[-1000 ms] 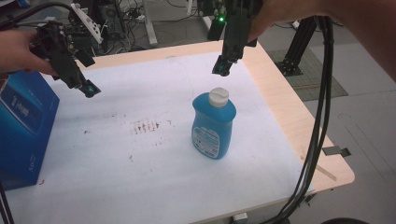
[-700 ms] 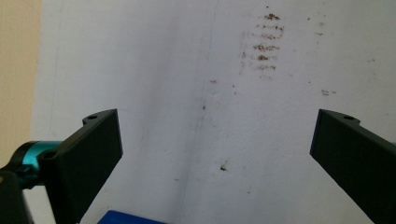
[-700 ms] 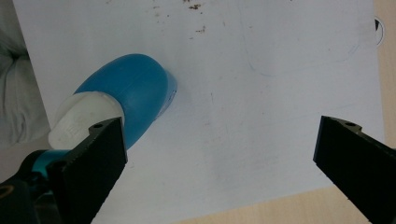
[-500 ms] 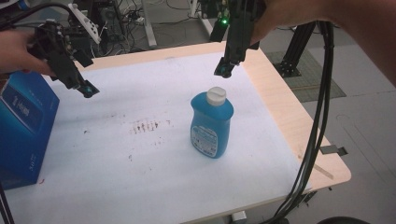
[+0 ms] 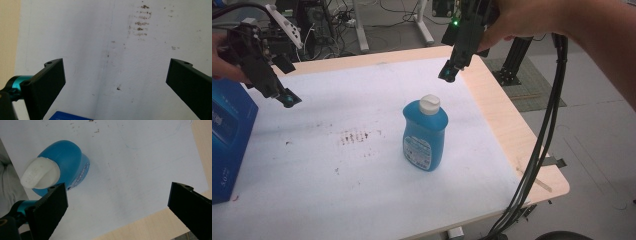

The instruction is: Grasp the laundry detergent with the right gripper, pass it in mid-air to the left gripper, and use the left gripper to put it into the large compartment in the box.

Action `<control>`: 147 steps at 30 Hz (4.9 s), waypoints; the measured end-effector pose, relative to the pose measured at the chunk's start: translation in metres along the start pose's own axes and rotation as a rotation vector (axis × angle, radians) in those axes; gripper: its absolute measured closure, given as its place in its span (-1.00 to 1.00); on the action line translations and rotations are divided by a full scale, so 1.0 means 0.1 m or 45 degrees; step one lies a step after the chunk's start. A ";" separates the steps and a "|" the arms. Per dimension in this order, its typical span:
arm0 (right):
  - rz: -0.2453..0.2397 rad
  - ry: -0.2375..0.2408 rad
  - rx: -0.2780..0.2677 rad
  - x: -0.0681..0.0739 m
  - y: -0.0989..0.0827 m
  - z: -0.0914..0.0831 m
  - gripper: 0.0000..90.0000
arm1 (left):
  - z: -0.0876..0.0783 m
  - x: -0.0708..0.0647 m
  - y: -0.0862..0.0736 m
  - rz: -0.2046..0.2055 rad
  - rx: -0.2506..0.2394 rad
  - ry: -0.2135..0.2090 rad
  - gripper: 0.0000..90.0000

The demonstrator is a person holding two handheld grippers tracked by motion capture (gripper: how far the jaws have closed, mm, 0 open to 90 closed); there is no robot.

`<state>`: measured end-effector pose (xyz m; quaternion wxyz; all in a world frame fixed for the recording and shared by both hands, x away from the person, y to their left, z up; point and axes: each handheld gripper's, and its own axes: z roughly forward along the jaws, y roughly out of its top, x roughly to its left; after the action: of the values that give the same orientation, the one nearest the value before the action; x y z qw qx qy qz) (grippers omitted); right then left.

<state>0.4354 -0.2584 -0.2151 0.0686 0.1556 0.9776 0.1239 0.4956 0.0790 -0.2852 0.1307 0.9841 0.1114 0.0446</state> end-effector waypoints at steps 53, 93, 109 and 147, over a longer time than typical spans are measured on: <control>0.586 -0.112 -0.314 0.58 -0.86 0.29 -0.95 | 0.11 -0.11 0.09 0.045 -0.006 -0.021 -0.95; 0.641 -0.071 -0.587 1.20 -1.10 0.84 -0.95 | 0.19 -0.18 0.08 0.064 -0.014 -0.033 -0.95; 0.659 -0.101 -0.719 1.31 -1.18 1.01 -0.95 | 0.20 -0.18 0.05 0.060 -0.019 -0.036 -0.95; 0.663 -0.121 -0.876 1.22 -0.92 1.50 -0.95 | 0.24 -0.18 -0.04 0.050 -0.023 -0.051 -0.95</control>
<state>0.3196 -0.2712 -0.3952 0.1277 0.3705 0.8034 0.4483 0.4803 0.0728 -0.3100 0.1409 0.9856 0.0890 0.0283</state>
